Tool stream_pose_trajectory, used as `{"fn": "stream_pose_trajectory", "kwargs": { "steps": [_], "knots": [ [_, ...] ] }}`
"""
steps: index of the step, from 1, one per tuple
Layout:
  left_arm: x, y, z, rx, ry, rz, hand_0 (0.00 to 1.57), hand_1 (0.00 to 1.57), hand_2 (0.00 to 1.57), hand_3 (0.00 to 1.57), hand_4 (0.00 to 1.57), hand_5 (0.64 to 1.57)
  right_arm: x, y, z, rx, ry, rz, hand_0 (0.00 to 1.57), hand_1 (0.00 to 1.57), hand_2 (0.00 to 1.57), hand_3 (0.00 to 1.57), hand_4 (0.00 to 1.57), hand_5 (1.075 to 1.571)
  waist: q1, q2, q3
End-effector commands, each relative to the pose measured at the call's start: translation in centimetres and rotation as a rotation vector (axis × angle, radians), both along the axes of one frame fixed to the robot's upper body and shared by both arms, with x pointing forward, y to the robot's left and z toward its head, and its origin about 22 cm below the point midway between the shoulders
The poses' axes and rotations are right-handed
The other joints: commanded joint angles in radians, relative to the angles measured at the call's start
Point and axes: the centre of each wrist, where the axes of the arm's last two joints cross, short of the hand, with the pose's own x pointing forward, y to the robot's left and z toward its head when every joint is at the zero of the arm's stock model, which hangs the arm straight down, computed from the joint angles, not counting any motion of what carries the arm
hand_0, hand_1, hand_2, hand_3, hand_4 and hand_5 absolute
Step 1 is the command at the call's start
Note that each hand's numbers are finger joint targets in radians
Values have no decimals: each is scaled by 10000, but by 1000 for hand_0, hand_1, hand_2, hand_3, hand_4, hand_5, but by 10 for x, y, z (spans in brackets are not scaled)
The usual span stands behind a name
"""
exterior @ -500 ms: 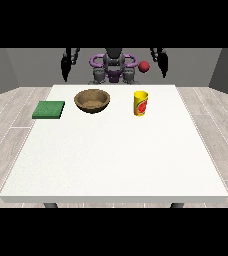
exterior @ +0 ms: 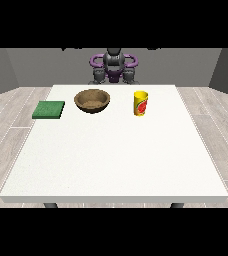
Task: Pick the cup and pour the ball into the bowl, then pick the bowl and place it on the pad
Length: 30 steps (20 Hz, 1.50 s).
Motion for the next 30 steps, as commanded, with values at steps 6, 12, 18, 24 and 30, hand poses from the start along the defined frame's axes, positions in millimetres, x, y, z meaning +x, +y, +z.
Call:
{"fn": "stream_pose_trajectory", "kwargs": {
  "steps": [6, 12, 18, 24, 30],
  "knots": [
    [6, -28, 55, -664, -501, -60, 0, 0, 0, 0, 581, 1560, -14, 9, 79, 711, -159, 24, 0, 0, 0, 0, 789, 1548, -367, 610, -30],
    [37, -37, 50, -261, -2333, 78, 0, 0, 0, 0, 609, 1555, 2, 17, 78, 472, -2453, 526, 0, 0, 0, 0, 716, 1540, -584, 3000, -29],
    [58, -34, 41, 378, -4254, 318, 0, 0, 0, 0, 570, 1520, 20, 25, 70, 788, -3832, 588, 0, 0, 0, 0, 702, 1545, -557, 5112, -31],
    [75, -7, 9, 754, -4504, 475, 0, 0, 0, 0, 407, 1484, 35, -17, 82, 440, -4861, 697, 0, 0, 0, 0, 678, 1547, -822, 6051, -32],
    [84, -5, -24, 799, -3478, -261, 0, 0, 0, 0, 0, 1451, 41, -49, 46, 529, -4078, 173, 0, 0, 0, 0, 667, 1559, -504, 5361, -26]
  ]
}}
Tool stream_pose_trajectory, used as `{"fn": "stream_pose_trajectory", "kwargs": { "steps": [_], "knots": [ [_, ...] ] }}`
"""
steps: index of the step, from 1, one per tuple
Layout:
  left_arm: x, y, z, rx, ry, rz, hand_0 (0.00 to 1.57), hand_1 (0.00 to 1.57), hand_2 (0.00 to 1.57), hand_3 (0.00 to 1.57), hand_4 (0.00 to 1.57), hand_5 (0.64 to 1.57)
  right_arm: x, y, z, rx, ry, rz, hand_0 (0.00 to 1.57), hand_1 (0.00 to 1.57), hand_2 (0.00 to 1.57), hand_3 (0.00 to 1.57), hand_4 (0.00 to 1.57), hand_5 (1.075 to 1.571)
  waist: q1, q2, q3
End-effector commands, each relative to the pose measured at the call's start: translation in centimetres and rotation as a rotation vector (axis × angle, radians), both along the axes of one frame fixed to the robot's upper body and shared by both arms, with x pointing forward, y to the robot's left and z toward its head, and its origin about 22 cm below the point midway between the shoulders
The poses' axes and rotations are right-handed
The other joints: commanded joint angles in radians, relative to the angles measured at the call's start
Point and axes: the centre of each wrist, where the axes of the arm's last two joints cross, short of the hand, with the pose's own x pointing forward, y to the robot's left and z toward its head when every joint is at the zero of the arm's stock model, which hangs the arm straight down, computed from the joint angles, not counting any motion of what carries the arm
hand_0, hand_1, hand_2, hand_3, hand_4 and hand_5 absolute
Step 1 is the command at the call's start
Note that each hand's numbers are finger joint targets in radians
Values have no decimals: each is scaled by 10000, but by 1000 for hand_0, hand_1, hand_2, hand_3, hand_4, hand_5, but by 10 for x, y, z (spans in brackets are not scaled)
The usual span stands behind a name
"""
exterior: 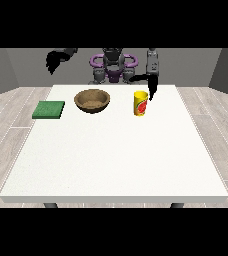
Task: Pick the cup and pour the ball into the bowl, then pick the bowl and place it on the pad
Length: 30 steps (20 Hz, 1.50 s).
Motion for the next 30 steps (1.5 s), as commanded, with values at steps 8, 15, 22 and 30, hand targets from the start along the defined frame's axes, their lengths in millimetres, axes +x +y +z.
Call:
{"fn": "stream_pose_trajectory", "kwargs": {
  "steps": [8, 15, 22, 30],
  "knots": [
    [26, 8, -53, -237, 439, -108, 0, 0, 0, 0, 203, 1429, 11, -22, -20, 105, 282, -155, 0, 0, 0, 0, 669, 1562, -16, -148, 2],
    [26, 23, -80, -229, 339, 590, 0, 0, 0, 0, 645, 1535, 6, -39, -19, -119, -2, 183, 0, 0, 0, 0, 681, 1566, -511, 238, -1],
    [21, 18, -100, 1601, 122, 1819, 1265, 1265, 1571, 1571, 1335, 1483, 6, -54, 24, -258, -743, 706, 0, 0, 0, 74, 642, 1568, -1297, 788, -4],
    [45, 1, -69, 3446, 1043, 1840, 1267, 1267, 1571, 1571, 1401, 1432, 13, -104, 3, 162, 1144, 29, 0, 0, 0, 293, 636, 1567, -534, -1150, 20]
  ]
}}
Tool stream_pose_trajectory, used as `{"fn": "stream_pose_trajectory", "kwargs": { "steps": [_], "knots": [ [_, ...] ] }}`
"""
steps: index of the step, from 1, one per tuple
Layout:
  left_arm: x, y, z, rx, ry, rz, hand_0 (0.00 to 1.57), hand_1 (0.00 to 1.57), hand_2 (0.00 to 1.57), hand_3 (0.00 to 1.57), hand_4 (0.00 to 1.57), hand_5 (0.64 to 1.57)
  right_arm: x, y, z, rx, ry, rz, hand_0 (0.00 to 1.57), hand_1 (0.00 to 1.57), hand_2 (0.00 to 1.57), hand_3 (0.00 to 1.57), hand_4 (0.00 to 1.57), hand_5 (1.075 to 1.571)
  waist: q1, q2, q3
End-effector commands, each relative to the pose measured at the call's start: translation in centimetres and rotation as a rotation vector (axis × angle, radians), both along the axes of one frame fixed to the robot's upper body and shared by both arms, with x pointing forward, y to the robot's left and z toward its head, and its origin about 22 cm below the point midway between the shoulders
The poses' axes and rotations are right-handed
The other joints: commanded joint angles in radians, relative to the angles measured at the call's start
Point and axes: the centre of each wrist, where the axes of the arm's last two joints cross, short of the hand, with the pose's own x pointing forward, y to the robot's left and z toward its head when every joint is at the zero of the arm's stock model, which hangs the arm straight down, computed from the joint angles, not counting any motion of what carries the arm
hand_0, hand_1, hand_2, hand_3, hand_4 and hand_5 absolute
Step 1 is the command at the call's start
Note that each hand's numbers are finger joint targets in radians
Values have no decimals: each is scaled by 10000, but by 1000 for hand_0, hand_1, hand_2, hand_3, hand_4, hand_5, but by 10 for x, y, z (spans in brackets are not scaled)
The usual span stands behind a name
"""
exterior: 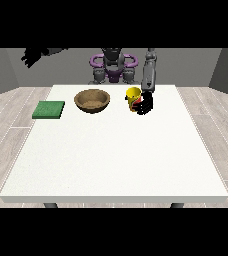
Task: Pick the cup and pour the ball into the bowl, then pick the bowl and place it on the pad
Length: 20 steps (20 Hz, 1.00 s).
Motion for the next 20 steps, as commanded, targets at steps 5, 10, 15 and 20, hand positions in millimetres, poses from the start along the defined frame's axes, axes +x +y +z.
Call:
{"fn": "stream_pose_trajectory", "kwargs": {
  "steps": [5, 10, 15, 20],
  "knots": [
    [27, -61, 30, 4009, 742, 100, 1313, 1313, 1571, 1571, 1399, 1502, 11, -18, -26, 246, 1782, -410, 0, 0, 0, 302, 638, 1564, 382, -1771, 17],
    [38, -69, 35, 7869, 694, 615, 1357, 1357, 1571, 1571, 1456, 1535, 18, -19, -30, 180, 1774, -134, 0, 0, 0, 151, 668, 1561, 175, -1817, 44],
    [37, -137, 36, 9203, 1703, 157, 1357, 1357, 1571, 1571, 1456, 1535, 1, -48, -66, 556, 2665, -734, 0, 0, 0, 74, 688, 1559, 609, -2664, 10],
    [47, -187, 69, 11157, 1169, 57, 1365, 1365, 1571, 1571, 1470, 1529, 12, -49, -70, 606, 2602, -758, 0, 0, 0, 0, 693, 1558, 871, -2419, -2]
  ]
}}
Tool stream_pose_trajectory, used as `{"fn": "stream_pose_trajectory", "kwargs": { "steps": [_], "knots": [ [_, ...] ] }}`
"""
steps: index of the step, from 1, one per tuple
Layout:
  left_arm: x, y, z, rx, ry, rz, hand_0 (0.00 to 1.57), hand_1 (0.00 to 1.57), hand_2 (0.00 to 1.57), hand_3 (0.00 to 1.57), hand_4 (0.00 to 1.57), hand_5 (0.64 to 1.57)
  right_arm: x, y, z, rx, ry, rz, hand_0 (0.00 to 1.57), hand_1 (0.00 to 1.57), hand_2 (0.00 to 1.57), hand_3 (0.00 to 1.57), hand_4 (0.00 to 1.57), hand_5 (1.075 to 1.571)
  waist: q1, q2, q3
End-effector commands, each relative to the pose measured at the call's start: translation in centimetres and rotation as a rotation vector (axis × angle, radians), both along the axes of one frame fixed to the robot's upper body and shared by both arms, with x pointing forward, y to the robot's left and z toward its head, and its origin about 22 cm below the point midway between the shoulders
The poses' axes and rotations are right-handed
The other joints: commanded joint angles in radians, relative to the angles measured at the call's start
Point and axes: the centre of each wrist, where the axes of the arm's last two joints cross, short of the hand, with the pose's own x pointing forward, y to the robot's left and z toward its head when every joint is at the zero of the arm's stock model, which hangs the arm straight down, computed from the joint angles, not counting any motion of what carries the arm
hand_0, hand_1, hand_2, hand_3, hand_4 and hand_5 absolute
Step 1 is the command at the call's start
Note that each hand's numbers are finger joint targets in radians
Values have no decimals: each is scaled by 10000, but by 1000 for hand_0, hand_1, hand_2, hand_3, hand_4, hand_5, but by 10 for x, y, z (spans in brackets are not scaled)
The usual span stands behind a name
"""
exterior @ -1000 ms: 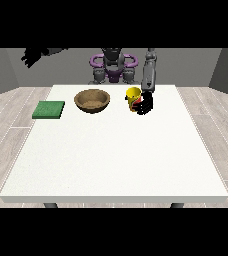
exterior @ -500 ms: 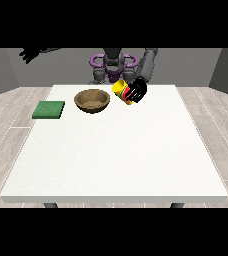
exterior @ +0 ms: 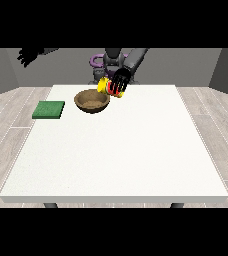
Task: Pick the cup and pour the ball into the bowl, then pick the bowl and place it on the pad
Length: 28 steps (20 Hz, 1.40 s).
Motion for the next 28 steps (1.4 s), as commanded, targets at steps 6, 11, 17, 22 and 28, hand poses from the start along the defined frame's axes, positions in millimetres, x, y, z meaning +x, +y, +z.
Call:
{"fn": "stream_pose_trajectory", "kwargs": {
  "steps": [6, 11, 17, 22, 28],
  "knots": [
    [9, -51, 33, 4638, -795, 180, 1456, 1456, 1571, 1571, 1260, 1557, -1, -15, -18, 54, 386, -104, 0, 0, 0, 177, 694, 1556, 68, -455, -6],
    [15, -67, 56, 6611, -823, 665, 1217, 1217, 1571, 1571, 1057, 1571, 20, 4, -8, 177, 547, 457, 0, 0, 0, 290, 693, 1552, -449, -388, -25],
    [-21, -83, 33, 7793, -232, -50, 333, 333, 1276, 1571, 1091, 1569, 18, 23, -33, 167, 587, 804, 0, 0, 0, 329, 686, 1549, -636, -497, -31],
    [-27, -109, 71, 7644, -424, -686, 0, 0, 1056, 1547, 1106, 1570, 40, 17, -7, 191, 554, -101, 0, 0, 0, 143, 726, 1546, 115, -540, -32],
    [1, -28, 83, 1799, -202, 321, 1042, 1042, 1571, 1438, 1269, 1567, 5, 22, -44, 26, 1330, -439, 0, 0, 0, 107, 740, 1551, 541, -1240, -91]
  ]
}}
